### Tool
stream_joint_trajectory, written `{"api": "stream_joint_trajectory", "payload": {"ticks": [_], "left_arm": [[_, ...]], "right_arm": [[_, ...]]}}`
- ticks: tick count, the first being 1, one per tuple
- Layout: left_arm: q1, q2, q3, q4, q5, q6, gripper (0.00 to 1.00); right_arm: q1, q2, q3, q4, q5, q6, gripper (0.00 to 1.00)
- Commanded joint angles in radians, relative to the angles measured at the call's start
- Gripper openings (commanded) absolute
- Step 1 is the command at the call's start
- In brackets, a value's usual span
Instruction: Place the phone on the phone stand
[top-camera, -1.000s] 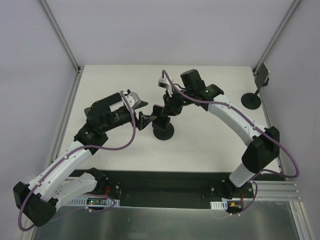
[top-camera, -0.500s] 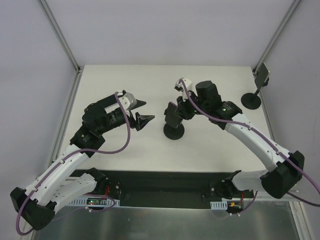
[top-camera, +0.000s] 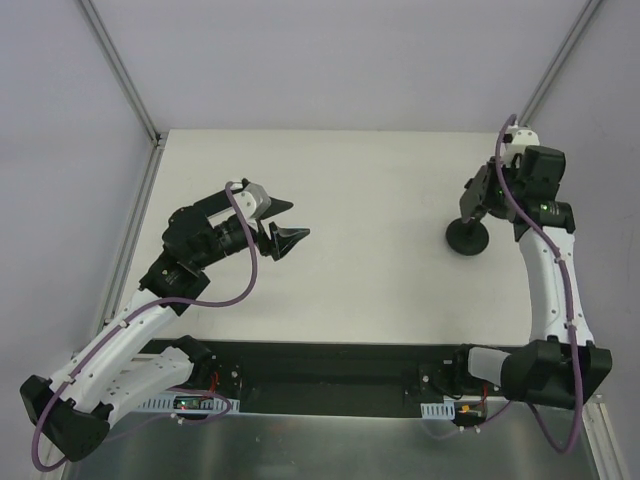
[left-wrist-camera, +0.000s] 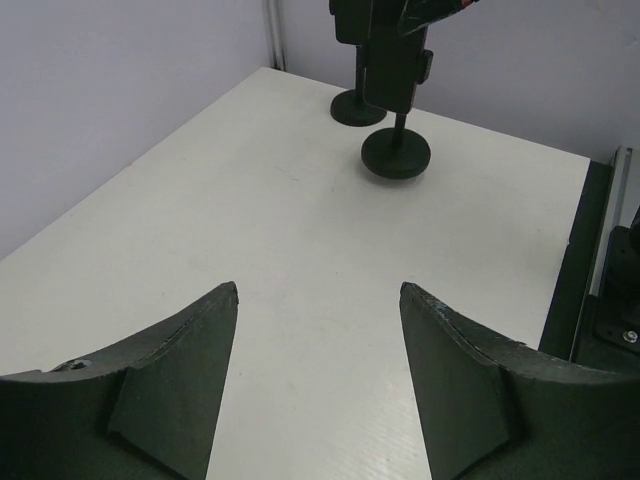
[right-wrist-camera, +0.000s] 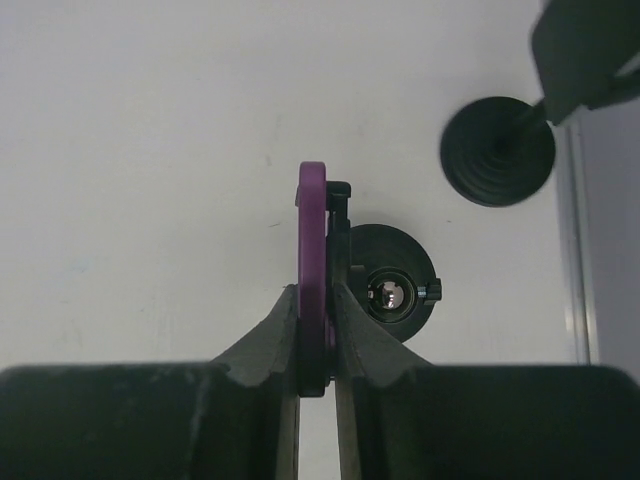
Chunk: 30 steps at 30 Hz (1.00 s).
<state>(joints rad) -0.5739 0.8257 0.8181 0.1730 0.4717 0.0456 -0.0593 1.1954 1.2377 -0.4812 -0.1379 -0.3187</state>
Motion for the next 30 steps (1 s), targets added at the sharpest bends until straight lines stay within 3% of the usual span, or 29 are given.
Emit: {"api": "stream_joint_trajectory", "payload": {"ticks": [1,5,9,12,18,30], "left_arm": [[0.011,0.009,0.009,0.057,0.015,-0.023,0.64],[0.009,0.006,0.004,0.065,0.018,-0.026,0.64],[0.005,0.015,0.000,0.071,0.021,-0.030,0.64],[0.003,0.032,0.007,0.077,0.045,-0.041,0.63],[0.003,0.038,0.001,0.085,0.048,-0.043,0.63],[0.003,0.047,0.000,0.105,0.074,-0.075,0.62]], "right_arm": [[-0.126,0.076,0.118,0.214,-0.103,-0.075,0.00],[-0.247,0.144,0.141,0.282,-0.208,-0.082,0.00],[-0.342,0.199,0.198,0.221,-0.282,-0.169,0.00],[-0.415,0.219,0.189,0.250,-0.377,-0.148,0.00],[-0.427,0.267,0.194,0.170,-0.456,-0.287,0.00],[-0.459,0.262,0.213,0.135,-0.491,-0.336,0.00]]}}
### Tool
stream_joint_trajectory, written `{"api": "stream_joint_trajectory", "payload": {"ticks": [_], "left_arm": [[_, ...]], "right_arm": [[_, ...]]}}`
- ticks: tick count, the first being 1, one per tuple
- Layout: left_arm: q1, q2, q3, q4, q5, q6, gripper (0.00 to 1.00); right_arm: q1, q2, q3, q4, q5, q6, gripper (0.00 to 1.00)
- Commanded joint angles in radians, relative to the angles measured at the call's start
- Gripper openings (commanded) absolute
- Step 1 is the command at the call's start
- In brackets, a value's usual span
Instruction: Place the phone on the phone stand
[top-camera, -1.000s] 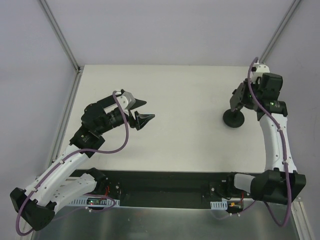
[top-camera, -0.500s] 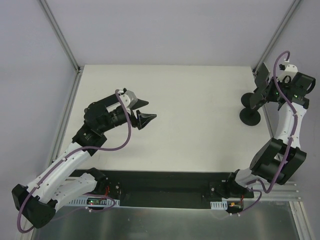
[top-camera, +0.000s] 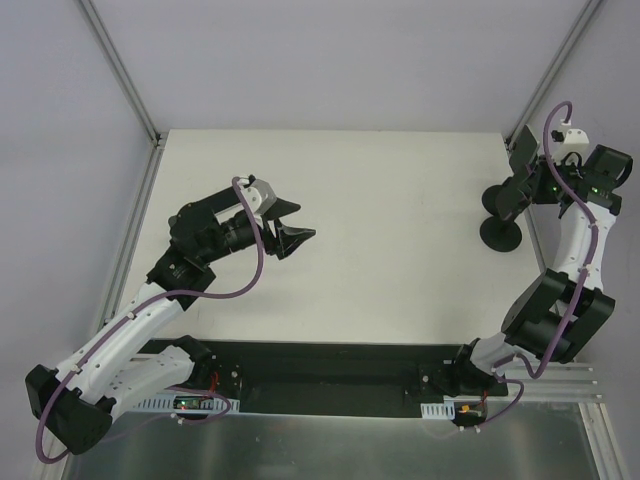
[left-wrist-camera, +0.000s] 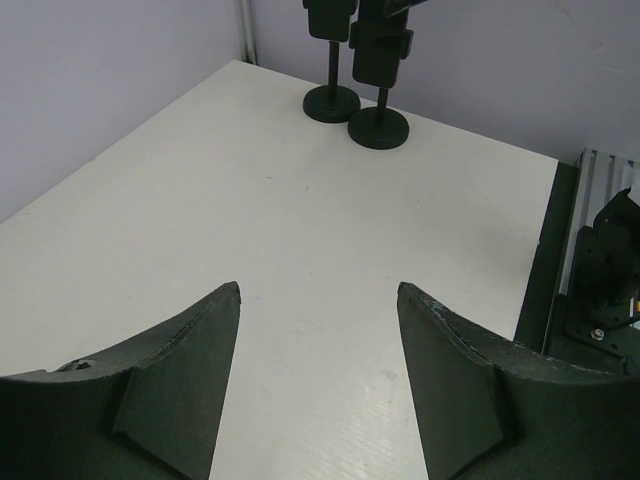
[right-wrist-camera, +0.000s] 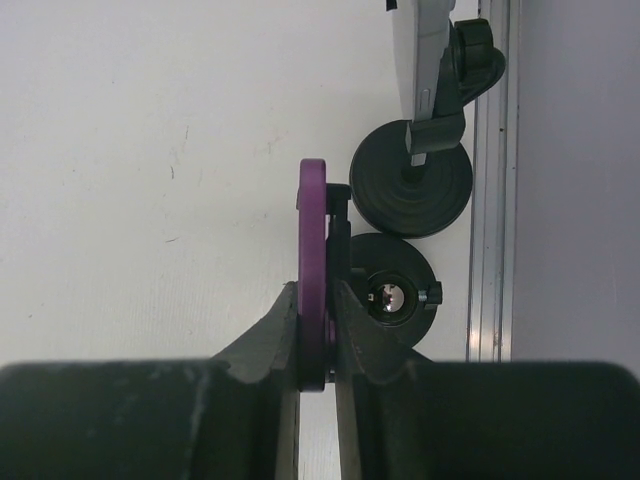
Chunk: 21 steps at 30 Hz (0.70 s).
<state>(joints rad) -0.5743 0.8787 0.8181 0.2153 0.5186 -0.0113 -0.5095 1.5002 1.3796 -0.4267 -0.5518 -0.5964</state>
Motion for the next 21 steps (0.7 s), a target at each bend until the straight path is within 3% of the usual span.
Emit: {"api": "stream_joint_trajectory", "payload": {"ticks": [1,8,10,12,17,19,21], "left_arm": [[0.005,-0.009,0.000,0.064,0.029,-0.018,0.62],[0.005,-0.010,0.000,0.062,0.027,-0.015,0.62],[0.005,-0.011,0.000,0.061,0.024,-0.012,0.62],[0.004,-0.011,0.001,0.061,0.026,-0.012,0.62],[0.005,0.000,0.001,0.059,0.024,-0.009,0.62],[0.005,-0.003,0.001,0.058,0.021,-0.004,0.62],[0.004,0.000,0.000,0.058,0.020,-0.003,0.62]], "right_arm": [[-0.012,-0.049,0.069,0.077,-0.074,-0.065,0.00],[-0.021,-0.044,0.044,0.088,-0.047,-0.066,0.04],[-0.021,-0.044,0.027,0.094,-0.025,-0.066,0.35],[-0.018,-0.046,0.019,0.111,0.016,-0.037,0.52],[0.022,-0.043,0.030,0.123,0.199,0.006,0.69],[0.048,-0.057,0.035,0.134,0.298,0.046,0.99],[0.081,-0.084,0.044,0.138,0.396,0.066,0.96]]}}
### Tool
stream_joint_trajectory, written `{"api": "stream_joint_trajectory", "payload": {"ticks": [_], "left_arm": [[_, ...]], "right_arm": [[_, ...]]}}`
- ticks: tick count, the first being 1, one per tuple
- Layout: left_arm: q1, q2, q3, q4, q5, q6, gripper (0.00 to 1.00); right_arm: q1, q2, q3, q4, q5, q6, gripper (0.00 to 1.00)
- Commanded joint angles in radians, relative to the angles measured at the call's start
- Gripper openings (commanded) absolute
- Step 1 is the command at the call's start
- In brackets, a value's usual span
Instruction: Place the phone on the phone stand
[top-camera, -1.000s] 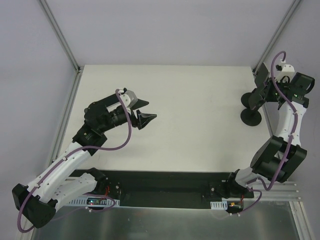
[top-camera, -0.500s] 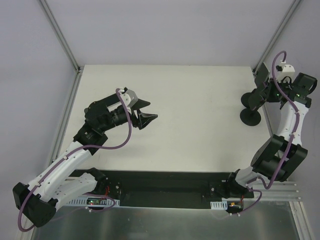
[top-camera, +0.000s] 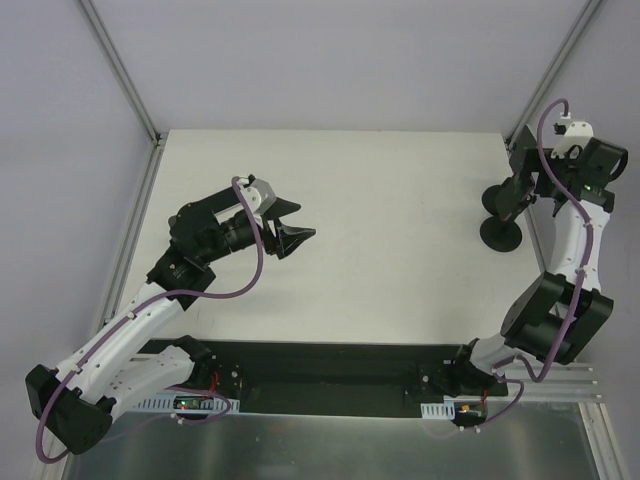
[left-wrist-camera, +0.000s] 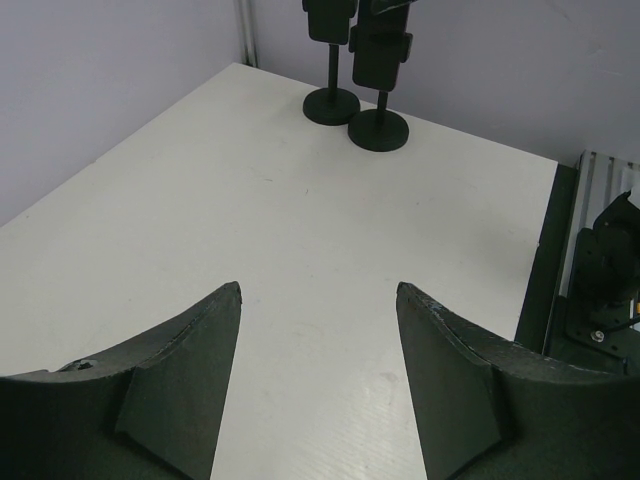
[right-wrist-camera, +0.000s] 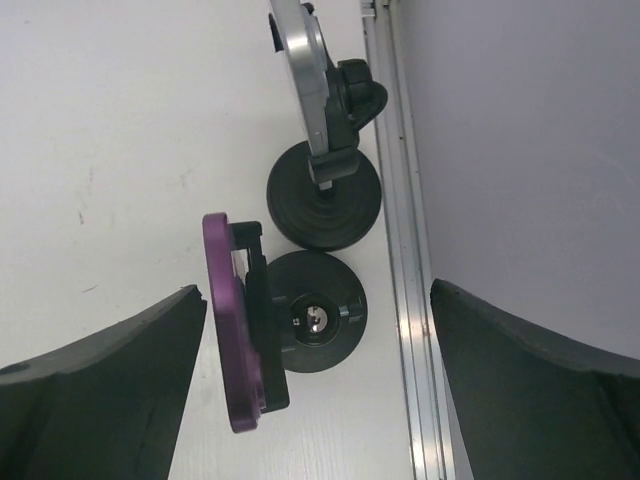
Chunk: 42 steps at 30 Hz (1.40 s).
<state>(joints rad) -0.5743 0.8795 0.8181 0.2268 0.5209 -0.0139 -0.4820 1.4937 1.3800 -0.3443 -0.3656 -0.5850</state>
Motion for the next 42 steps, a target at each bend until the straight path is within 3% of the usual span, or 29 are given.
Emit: {"api": "stream_joint_trajectory", "payload": {"ticks": [1,8,12,18,22,23,27,29,33,37,42], "left_arm": [[0.005,0.001,-0.002,0.048,0.018,0.002,0.62],[0.004,0.016,0.000,0.037,0.008,0.005,0.62],[0.004,0.022,0.004,0.020,-0.030,0.029,0.62],[0.005,0.061,0.009,-0.013,-0.143,0.040,0.69],[0.005,0.093,0.029,-0.059,-0.327,0.032,0.73],[0.004,0.099,0.032,-0.072,-0.461,0.028,0.73],[0.008,0.130,0.056,-0.142,-0.775,0.020,0.81],[0.017,0.153,0.061,-0.147,-0.948,-0.013,0.93],[0.062,0.220,0.122,-0.199,-1.125,-0.108,0.99],[0.174,0.326,0.294,-0.486,-1.124,-0.276,0.99],[0.417,0.233,0.264,-0.636,-0.992,-0.479,0.99]], "right_arm": [[0.066,-0.091,0.041,0.063,0.243,0.071,0.96],[0.236,-0.254,0.033,0.128,0.592,0.036,0.96],[0.397,-0.378,0.018,0.082,0.802,0.049,0.96],[0.705,-0.628,-0.244,0.022,0.754,0.327,0.96],[0.906,-0.739,-0.490,0.068,0.741,0.581,0.96],[0.948,-0.747,-0.524,0.088,0.743,0.614,0.96],[1.234,-0.692,-0.636,0.114,0.804,0.711,0.96],[1.324,-0.647,-0.639,0.123,0.824,0.744,0.96],[1.515,-0.526,-0.601,0.125,0.838,0.720,0.96],[1.542,-0.510,-0.575,0.070,0.835,0.741,0.96],[1.539,-0.569,-0.614,0.088,0.696,0.650,0.96]]}}
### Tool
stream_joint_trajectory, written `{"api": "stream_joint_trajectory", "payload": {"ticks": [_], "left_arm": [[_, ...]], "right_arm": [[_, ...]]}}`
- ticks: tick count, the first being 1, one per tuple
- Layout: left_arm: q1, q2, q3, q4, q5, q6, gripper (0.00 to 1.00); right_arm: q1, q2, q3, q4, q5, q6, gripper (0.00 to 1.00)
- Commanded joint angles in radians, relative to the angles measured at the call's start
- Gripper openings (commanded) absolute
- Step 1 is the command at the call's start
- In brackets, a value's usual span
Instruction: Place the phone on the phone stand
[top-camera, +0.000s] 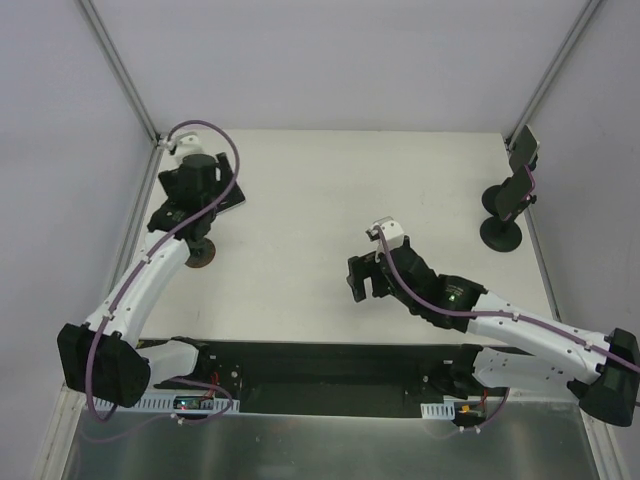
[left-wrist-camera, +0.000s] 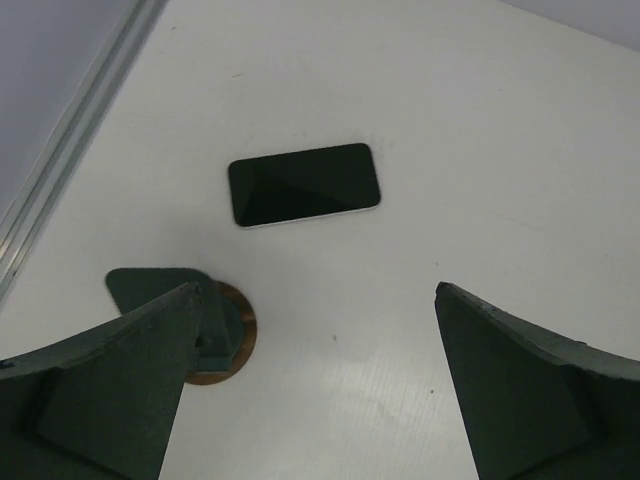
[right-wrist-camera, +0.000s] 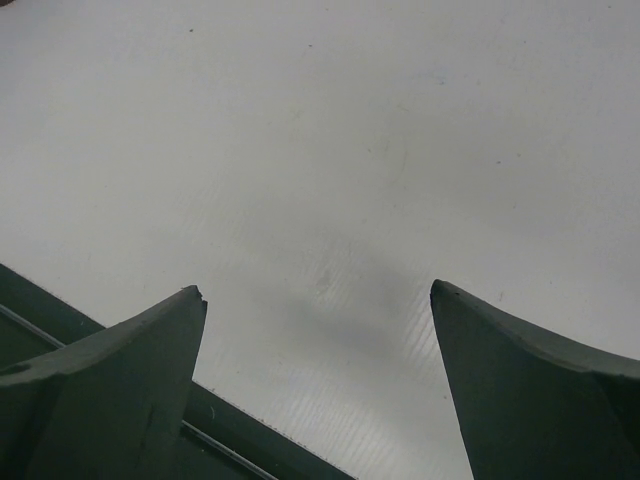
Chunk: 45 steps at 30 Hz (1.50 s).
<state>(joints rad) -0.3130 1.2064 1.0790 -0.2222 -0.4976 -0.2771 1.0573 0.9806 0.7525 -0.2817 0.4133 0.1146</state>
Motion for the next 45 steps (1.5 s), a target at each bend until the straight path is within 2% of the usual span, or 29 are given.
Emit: {"api": "stream_joint_trajectory", "payload": {"ticks": [1,3,8,12,23,33,34,37,38,41,42,44,45], "left_arm": [[0.191,-0.102,-0.002,-0.212,0.028,-0.240,0.99],[0.245,-0.104,-0.017,-0.238,0.031,-0.240,0.99],[0.262,-0.053,-0.033,-0.236,-0.021,-0.053,0.99],[0.307,-0.004,-0.086,-0.169,0.093,0.055,0.99],[0.307,0.081,-0.155,-0.025,0.106,0.187,0.99],[0.334,0.156,-0.182,0.034,0.159,0.210,0.97],[0.334,0.160,-0.180,0.034,0.157,0.210,0.94],[0.333,0.166,-0.179,0.027,0.157,0.202,0.77],[0.334,0.159,-0.180,0.021,0.159,0.196,0.66],[0.333,0.133,-0.183,0.003,0.165,0.188,0.53],[0.333,0.125,-0.185,0.000,0.171,0.188,0.45],[0.333,0.108,-0.183,-0.019,0.175,0.194,0.36],[0.333,0.101,-0.180,-0.025,0.182,0.199,0.26]], "right_arm": [[0.000,-0.062,0.008,0.027,-0.094,-0.056,0.96],[-0.002,-0.077,0.002,0.019,-0.113,-0.066,0.96],[-0.003,-0.135,-0.027,0.016,-0.128,-0.067,0.96],[-0.003,-0.204,-0.070,0.032,-0.142,-0.059,0.96],[-0.005,-0.349,-0.131,-0.001,-0.145,-0.036,0.96],[-0.005,-0.301,-0.127,0.029,-0.160,-0.009,0.96],[-0.005,-0.286,-0.124,0.030,-0.163,-0.006,0.96],[-0.003,-0.264,-0.113,0.033,-0.171,0.002,0.96],[-0.003,-0.258,-0.110,0.032,-0.168,0.003,0.96],[-0.005,-0.249,-0.102,0.026,-0.159,0.004,0.96],[-0.003,-0.247,-0.101,0.023,-0.157,0.003,0.96],[-0.005,-0.241,-0.094,0.015,-0.153,0.003,0.96],[-0.005,-0.238,-0.093,0.010,-0.151,0.003,0.96]]}}
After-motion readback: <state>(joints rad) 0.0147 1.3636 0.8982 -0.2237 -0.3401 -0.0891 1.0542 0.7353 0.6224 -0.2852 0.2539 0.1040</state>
